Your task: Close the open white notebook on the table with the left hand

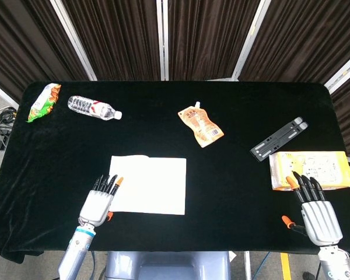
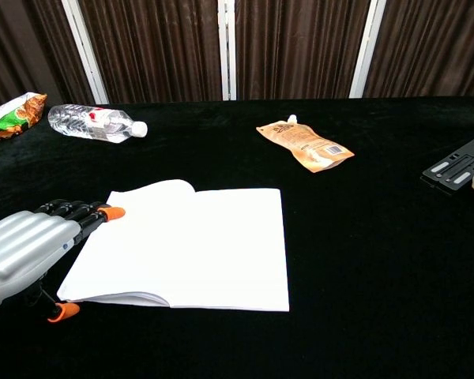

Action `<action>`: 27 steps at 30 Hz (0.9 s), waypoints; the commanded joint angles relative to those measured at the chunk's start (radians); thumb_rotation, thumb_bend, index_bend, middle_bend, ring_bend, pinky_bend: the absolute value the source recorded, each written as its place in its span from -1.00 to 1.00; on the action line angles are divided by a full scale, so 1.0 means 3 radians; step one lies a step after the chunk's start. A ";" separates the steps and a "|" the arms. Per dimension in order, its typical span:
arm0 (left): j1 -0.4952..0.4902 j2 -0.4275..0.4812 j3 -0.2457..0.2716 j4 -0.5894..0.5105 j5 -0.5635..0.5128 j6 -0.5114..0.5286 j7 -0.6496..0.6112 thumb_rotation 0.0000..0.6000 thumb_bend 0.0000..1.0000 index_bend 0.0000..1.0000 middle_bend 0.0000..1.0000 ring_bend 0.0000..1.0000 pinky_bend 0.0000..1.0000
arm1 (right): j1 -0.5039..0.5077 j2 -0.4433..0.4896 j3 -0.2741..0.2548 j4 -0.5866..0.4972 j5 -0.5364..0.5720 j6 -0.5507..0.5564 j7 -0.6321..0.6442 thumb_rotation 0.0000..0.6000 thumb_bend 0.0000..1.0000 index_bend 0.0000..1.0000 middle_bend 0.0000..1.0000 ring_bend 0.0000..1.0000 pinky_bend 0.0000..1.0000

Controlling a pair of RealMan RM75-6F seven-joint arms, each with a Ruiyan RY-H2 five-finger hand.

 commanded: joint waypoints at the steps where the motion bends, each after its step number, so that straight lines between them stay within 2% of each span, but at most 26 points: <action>1: -0.0022 -0.0032 -0.0009 0.0032 -0.0026 -0.0004 0.0008 1.00 -0.61 -1.00 -1.00 -1.00 -1.00 | -0.0001 -0.0002 -0.0009 0.0003 -0.0012 -0.0002 -0.0004 1.00 -0.87 -1.00 -1.00 -1.00 -1.00; 6: -0.0051 -0.0081 -0.0001 0.0105 -0.0049 0.0011 0.0005 1.00 -0.58 -1.00 -1.00 -1.00 -1.00 | -0.0007 -0.0004 -0.0029 -0.0004 -0.0044 0.0003 -0.0011 1.00 -0.87 -1.00 -1.00 -1.00 -1.00; 14: -0.0076 -0.0100 0.0039 0.0166 0.0073 0.0106 -0.0089 1.00 -0.14 -1.00 -1.00 -1.00 -1.00 | -0.0006 -0.0007 -0.0033 -0.0002 -0.0044 -0.0008 -0.0013 1.00 -0.87 -1.00 -1.00 -1.00 -1.00; 20: -0.0075 -0.0058 0.0083 0.0114 0.0222 0.0219 -0.0169 1.00 -0.06 -1.00 -1.00 -1.00 -1.00 | -0.0007 -0.0015 -0.0036 0.0001 -0.0046 -0.0013 -0.0026 1.00 -0.87 -1.00 -1.00 -1.00 -1.00; 27: -0.0090 -0.0002 0.0104 -0.0073 0.0330 0.0315 -0.0027 1.00 -0.06 -1.00 -1.00 -1.00 -1.00 | -0.0009 -0.0018 -0.0043 -0.0003 -0.0060 -0.0009 -0.0036 1.00 -0.87 -1.00 -1.00 -1.00 -1.00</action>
